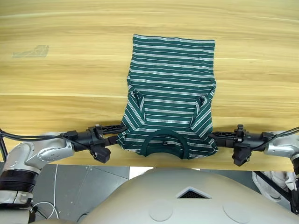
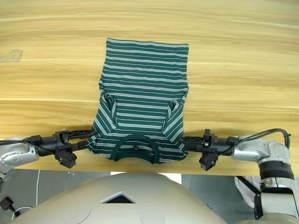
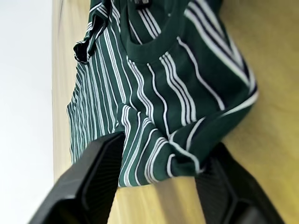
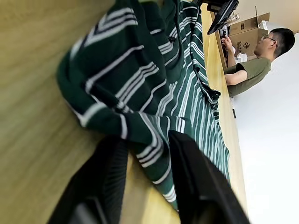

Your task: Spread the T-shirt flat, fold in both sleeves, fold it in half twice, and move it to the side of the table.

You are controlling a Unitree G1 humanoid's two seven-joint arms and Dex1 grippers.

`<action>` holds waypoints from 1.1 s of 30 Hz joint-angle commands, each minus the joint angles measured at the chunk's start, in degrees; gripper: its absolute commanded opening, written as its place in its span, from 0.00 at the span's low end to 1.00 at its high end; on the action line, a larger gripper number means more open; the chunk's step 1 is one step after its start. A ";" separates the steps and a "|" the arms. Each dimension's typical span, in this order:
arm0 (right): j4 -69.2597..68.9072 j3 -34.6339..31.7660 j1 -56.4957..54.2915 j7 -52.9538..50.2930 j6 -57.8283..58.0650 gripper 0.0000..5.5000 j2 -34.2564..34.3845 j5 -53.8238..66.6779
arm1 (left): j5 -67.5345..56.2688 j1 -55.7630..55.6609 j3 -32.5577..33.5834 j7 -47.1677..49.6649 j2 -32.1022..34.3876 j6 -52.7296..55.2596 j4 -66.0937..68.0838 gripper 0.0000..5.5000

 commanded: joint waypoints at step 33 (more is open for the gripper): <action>-39.69 18.27 12.20 49.11 79.91 0.00 -25.22 99.11 | -67.61 33.87 17.04 -35.27 17.91 57.39 -40.09 0.00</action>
